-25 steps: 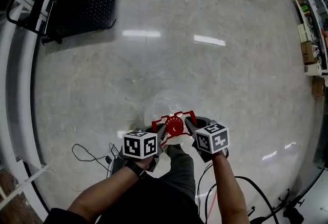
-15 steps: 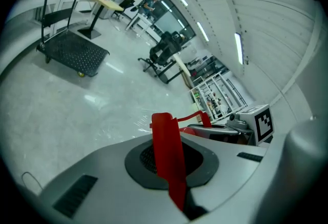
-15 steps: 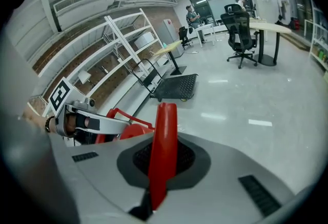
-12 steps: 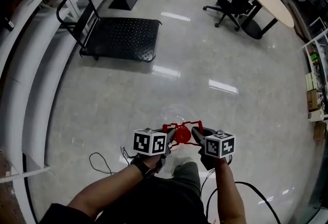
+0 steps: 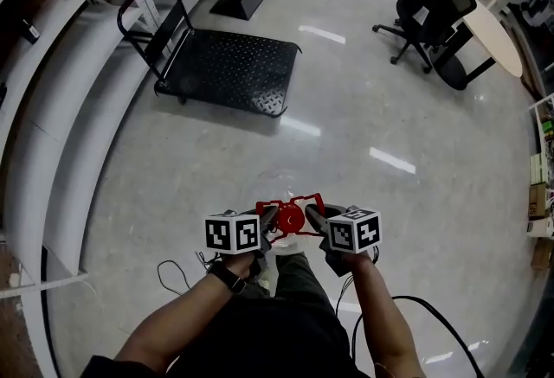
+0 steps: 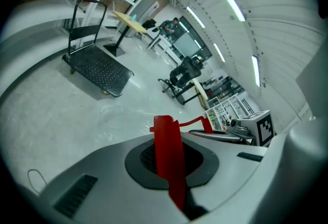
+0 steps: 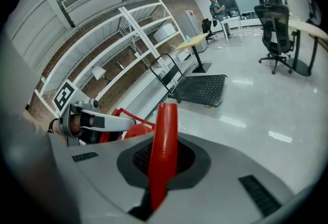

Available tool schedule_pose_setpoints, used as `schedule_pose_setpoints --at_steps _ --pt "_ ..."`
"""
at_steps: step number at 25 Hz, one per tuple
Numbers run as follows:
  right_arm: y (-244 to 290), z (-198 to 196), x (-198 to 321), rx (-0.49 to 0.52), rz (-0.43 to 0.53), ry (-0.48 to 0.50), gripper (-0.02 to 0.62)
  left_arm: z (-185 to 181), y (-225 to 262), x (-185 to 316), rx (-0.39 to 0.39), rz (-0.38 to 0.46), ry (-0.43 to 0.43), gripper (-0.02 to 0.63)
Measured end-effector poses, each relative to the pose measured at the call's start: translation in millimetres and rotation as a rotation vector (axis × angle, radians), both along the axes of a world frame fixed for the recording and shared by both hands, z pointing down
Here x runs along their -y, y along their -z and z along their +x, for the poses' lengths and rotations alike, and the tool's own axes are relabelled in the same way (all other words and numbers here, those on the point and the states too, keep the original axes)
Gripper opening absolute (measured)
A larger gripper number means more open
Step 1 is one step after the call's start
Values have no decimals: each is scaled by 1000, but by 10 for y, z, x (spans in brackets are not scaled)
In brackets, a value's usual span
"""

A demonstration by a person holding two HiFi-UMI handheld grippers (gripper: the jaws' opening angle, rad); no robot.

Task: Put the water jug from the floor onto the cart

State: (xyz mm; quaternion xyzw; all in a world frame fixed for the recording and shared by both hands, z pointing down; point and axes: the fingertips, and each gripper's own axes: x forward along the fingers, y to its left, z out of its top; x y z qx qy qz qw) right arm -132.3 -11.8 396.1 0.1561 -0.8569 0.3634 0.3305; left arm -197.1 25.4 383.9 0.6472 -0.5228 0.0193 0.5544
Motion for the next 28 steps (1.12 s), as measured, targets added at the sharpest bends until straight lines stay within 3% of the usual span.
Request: schedule_pose_setpoints --at_steps 10,17,22,28 --pt "-16 -1039 1531 28 -75 114 0 -981 -51 1496 -37 -70 127 2" --pt "256 -1947 2733 38 -32 151 0 -1878 207 2681 -23 -24 170 2" --pt "326 -2830 3644 50 8 110 0 -2775 274 3625 -24 34 124 2" --pt "242 -3939 4770 59 13 -53 0 -3936 193 4799 -21 46 -29 2"
